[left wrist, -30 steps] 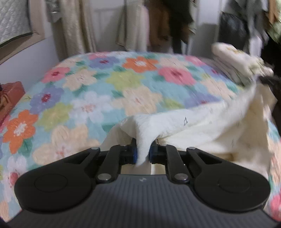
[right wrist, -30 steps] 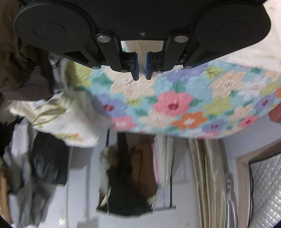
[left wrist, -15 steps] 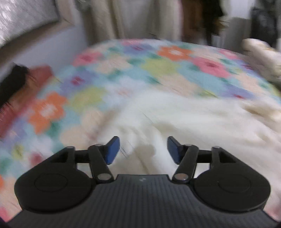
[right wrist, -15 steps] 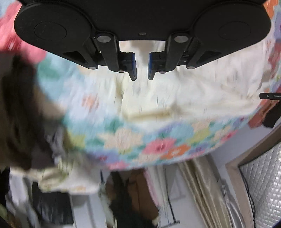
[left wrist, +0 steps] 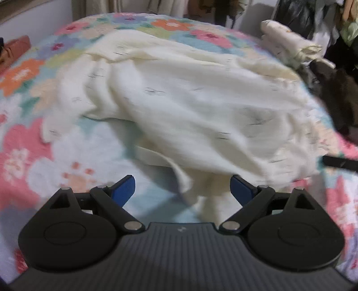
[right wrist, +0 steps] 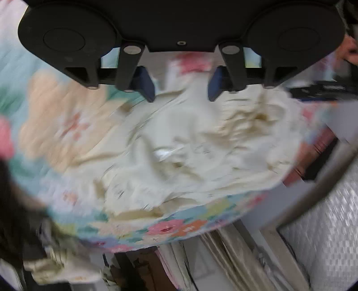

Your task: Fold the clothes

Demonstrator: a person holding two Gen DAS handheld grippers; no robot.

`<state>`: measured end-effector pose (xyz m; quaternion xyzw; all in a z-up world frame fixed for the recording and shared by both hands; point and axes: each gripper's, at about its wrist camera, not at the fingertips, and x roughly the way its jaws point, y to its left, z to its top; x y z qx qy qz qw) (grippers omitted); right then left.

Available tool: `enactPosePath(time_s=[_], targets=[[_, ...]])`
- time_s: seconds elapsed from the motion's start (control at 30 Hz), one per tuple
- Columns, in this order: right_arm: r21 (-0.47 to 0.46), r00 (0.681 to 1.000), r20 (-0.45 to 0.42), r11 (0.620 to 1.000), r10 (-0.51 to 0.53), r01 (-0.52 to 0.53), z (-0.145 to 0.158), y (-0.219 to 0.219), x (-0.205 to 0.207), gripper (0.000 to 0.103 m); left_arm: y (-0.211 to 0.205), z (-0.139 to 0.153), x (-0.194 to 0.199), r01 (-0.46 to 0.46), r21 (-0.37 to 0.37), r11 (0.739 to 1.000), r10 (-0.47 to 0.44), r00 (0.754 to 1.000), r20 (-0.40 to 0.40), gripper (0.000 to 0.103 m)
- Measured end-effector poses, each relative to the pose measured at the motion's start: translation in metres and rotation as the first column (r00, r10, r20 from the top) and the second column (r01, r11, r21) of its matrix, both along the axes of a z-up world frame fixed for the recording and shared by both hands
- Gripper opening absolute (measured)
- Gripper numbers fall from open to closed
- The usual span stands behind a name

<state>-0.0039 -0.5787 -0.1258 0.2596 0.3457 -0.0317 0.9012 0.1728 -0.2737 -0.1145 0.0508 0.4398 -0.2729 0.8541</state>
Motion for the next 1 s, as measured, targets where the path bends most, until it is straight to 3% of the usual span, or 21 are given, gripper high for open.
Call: enactPosePath(time_s=[0.13,0.23,0.4,0.5,0.53,0.6,0.67,0.73,0.8,0.83,0.93,1.0], targets=[[0.183,0.992,0.064,0.978,-0.109,0.096,-0.03,0.017,-0.003,0.062,-0.021,0.001,-0.022,0.055,0.087,0.995,-0.063,0.995,0.082,0.092],[0.255,0.981,0.03,0.95,-0.193,0.18,-0.047,0.023,-0.001,0.062,-0.02,0.001,-0.03,0.064,0.082,0.995,-0.072,0.993,0.095,0.092],[0.216,0.984,0.043,0.963,-0.173,0.16,-0.047,0.026,0.009,0.063,-0.02,-0.002,-0.026,0.051,0.056,0.997,-0.057,0.991,0.118,0.093],[0.159,0.986,0.057,0.976,-0.157,0.146,-0.044,0.027,0.017,0.061,-0.028,-0.009,-0.015,0.073,0.035,0.997,-0.076,0.994,0.081,0.098],[0.122,0.987,0.06,0.982,-0.15,0.142,-0.045,0.028,0.021,0.057,-0.031,-0.012,-0.011,0.1,0.008,0.995,-0.101,0.993,0.059,0.099],[-0.016,0.991,0.04,0.992,-0.125,0.125,-0.042,0.035,0.035,0.02,-0.034,-0.018,-0.003,0.129,-0.038,0.991,-0.128,0.991,0.026,0.099],[-0.075,0.995,0.044,0.992,-0.094,0.098,-0.036,0.036,0.041,0.008,-0.036,-0.021,0.002,0.101,-0.049,0.994,-0.099,0.994,0.043,0.091],[-0.111,0.994,0.074,0.99,-0.083,0.091,-0.023,0.037,0.039,0.005,-0.034,-0.019,0.008,0.081,-0.081,0.993,-0.078,0.996,0.035,0.054],[-0.169,0.991,0.107,0.981,-0.076,0.093,-0.008,0.038,0.028,0.003,-0.029,-0.016,0.014,0.053,-0.142,0.988,-0.056,0.998,-0.015,0.039],[-0.197,0.991,0.115,0.976,-0.073,0.094,0.0,0.038,0.021,0.003,-0.025,-0.013,0.014,0.046,-0.174,0.984,-0.05,0.998,-0.022,0.026],[-0.304,0.996,0.092,0.952,-0.01,0.037,0.017,0.04,0.01,0.003,-0.013,-0.003,0.01,0.029,-0.267,0.963,-0.037,0.999,-0.025,0.02],[-0.369,0.998,0.061,0.93,0.017,0.007,0.022,0.04,0.008,0.003,-0.01,0.0,0.003,0.057,-0.263,0.963,-0.054,0.998,0.02,0.02]])
